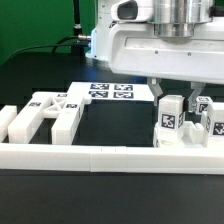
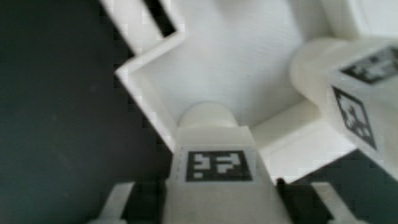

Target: Assemble chair

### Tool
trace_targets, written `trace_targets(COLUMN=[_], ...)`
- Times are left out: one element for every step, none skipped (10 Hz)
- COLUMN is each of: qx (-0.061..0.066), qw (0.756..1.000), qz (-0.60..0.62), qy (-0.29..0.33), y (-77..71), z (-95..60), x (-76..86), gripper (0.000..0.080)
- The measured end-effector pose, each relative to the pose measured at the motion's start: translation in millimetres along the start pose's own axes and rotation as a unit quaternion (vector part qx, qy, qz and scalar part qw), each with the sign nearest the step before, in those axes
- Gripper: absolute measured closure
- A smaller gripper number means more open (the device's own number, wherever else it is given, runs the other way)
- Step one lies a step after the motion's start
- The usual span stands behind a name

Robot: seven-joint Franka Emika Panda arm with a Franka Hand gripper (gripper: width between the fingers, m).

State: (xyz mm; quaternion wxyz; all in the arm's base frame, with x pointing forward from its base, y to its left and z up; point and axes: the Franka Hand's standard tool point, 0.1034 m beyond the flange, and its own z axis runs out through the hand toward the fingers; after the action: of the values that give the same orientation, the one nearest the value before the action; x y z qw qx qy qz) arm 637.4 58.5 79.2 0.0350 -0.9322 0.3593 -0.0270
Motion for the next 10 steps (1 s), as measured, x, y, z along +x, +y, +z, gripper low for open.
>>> trace_targets(qx=[0.015,0.027,0.028,0.028,0.028,0.028,0.003,-0.001,0.0,0.0], qw=[0.994,0.979,0.974,0.974,0.974,0.975,0.99,1.0,0.997,0.987], qz=[0.112,0.203,0.225,0.225,0.223,0.22,0.139,0.027,-0.071,-0.16], qy=[0.002,-0.001,-0.002,-0.002,-0.002,-0.002,-0.014,-0.013,-0.012,-0.014], y=[-1.3,-2.6,-2.8,-2.8,-2.7,-2.9,-3.3,-6.8,-7.6,-8.5], z=[0.6,0.6,0.7,0.7,0.7,0.6,-3.4,-8.7,-9.1,-7.0], x=[-0.1,-1.6,-1.4,-1.5,-1.4,-1.5,-3.9,0.5,0.2,-4.4], gripper=[0.0514,0.0514,0.0514,0.0514,0.0514,0.038,0.0246,0.0246,0.017,0.0156])
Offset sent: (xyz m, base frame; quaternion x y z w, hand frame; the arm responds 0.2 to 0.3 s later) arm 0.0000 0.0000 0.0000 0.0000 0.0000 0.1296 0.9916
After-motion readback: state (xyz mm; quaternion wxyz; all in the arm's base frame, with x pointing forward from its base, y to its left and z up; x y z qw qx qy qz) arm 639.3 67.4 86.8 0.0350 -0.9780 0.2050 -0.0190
